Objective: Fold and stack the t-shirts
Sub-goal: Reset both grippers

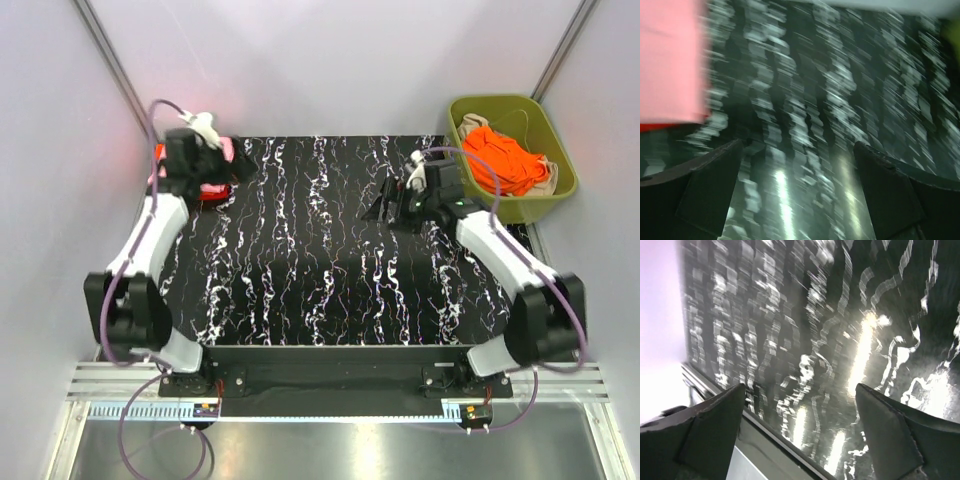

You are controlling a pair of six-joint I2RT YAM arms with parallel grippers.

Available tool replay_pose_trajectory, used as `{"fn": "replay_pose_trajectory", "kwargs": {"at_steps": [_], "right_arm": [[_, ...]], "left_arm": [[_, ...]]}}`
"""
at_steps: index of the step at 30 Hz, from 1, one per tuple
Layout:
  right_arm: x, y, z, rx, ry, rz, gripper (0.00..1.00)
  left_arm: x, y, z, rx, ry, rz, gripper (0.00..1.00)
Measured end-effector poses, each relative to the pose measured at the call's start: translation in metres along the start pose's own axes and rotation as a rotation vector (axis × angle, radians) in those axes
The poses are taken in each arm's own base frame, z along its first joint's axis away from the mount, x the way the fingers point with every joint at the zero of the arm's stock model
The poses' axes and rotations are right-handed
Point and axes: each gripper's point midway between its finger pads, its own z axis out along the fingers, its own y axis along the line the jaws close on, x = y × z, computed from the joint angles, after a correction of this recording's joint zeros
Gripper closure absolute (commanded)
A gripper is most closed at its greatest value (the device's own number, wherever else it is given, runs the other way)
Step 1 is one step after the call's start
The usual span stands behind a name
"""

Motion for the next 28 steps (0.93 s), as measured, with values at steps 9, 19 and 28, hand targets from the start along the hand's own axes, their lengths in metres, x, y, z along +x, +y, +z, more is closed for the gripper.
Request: {"fn": "replay_pose_trajectory", "kwargs": {"at_steps": [9, 19, 28], "right_arm": [[-0.047, 0.069, -0.116, -0.010, -0.340, -0.125, 0.00], [-0.037, 0.067, -0.162, 0.047, -0.469, -0.076, 0.00], [-0.035, 0.064, -0.169, 0.061, -0.495, -0.072, 0.00]], "left_arm": [[0.090, -0.177, -0.111, 0.542, 0.091, 0.108, 0.01], [0.080, -0.194, -0.183, 0.657, -0.055, 0.124, 0.01], [0.079, -0.197, -0.186, 0.672, -0.049, 0.101, 0.01]]}}
